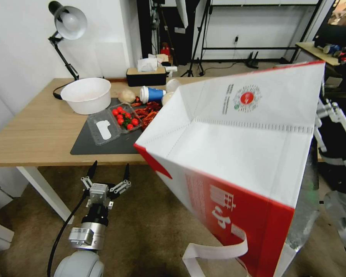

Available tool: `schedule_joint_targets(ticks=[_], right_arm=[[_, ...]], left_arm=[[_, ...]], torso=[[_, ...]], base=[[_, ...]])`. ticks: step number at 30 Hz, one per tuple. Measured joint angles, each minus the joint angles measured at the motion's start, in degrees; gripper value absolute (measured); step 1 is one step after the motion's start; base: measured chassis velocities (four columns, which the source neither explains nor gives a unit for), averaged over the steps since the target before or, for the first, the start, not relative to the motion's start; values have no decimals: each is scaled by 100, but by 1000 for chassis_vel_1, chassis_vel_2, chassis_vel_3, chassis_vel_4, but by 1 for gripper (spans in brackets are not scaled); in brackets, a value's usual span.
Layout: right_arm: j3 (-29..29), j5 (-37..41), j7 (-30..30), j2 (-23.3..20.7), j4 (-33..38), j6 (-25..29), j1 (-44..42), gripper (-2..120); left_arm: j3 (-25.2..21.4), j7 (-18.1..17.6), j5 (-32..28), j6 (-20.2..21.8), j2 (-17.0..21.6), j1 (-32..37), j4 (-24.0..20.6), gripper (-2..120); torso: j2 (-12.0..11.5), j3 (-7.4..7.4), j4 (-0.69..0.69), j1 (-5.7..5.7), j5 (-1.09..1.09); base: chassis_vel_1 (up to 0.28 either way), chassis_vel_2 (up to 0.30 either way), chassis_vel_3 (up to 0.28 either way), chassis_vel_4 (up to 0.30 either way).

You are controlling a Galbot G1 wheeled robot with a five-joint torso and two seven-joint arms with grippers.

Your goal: Pick up the food delivery bag from the floor and place it on the table.

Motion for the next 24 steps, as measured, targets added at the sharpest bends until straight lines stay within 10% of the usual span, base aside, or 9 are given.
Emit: schedule_joint_targets(ticks=[24], right_arm=[[-388,139,3257,-910,-379,187,1569,0]], left_arm=[[104,13,160,0,-92,-1,93,100]], torso=[[-2,-1,0,-1,0]], base=[[0,0,0,0]])
